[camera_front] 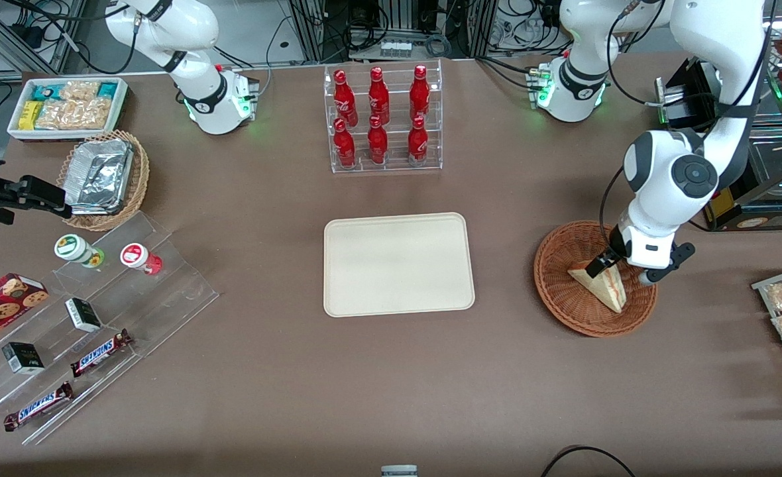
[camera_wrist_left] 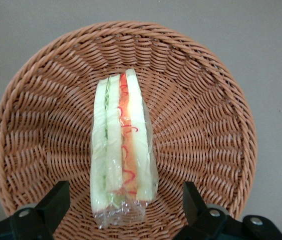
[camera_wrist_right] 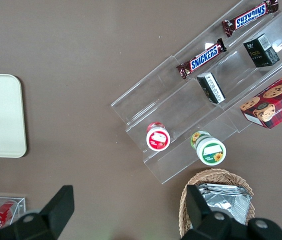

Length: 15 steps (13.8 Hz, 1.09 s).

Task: Place sandwich from basket to tray
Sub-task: 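Lower the open left gripper around the wrapped sandwich and close it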

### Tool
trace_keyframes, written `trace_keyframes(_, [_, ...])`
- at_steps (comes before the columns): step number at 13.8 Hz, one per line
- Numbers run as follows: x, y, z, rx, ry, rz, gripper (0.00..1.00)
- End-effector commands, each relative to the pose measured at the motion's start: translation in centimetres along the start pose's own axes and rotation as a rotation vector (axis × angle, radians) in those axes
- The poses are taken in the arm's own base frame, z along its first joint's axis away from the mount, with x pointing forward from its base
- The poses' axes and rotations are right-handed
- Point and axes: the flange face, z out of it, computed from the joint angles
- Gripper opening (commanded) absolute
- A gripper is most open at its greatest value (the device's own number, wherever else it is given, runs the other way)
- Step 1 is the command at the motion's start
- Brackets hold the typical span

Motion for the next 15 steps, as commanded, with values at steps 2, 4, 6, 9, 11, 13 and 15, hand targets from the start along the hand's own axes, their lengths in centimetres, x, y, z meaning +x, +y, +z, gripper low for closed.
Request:
trace_keyframes(2, [0.5, -0.5, 0.9, -0.006, 0.011, -0.022, 0.99])
trace_keyframes(4, [1.0, -1.0, 1.0, -0.003, 0.013, -0.035, 0.83])
trace_keyframes(6, [1.4, -1.5, 1.3, 0.002, 0.011, -0.047, 0.42])
trace_keyframes(9, [1.9, -1.5, 1.3, -0.003, 0.012, -0.080, 0.00])
trace_keyframes(11, [2.0, -0.5, 0.8, -0.011, 0.022, -0.135, 0.00])
trace_keyframes(13, [2.0, 0.0, -0.1, -0.014, 0.026, -0.126, 0.00])
trace_keyframes(15, [1.4, 1.1, -1.8, 0.003, 0.027, -0.078, 0.00])
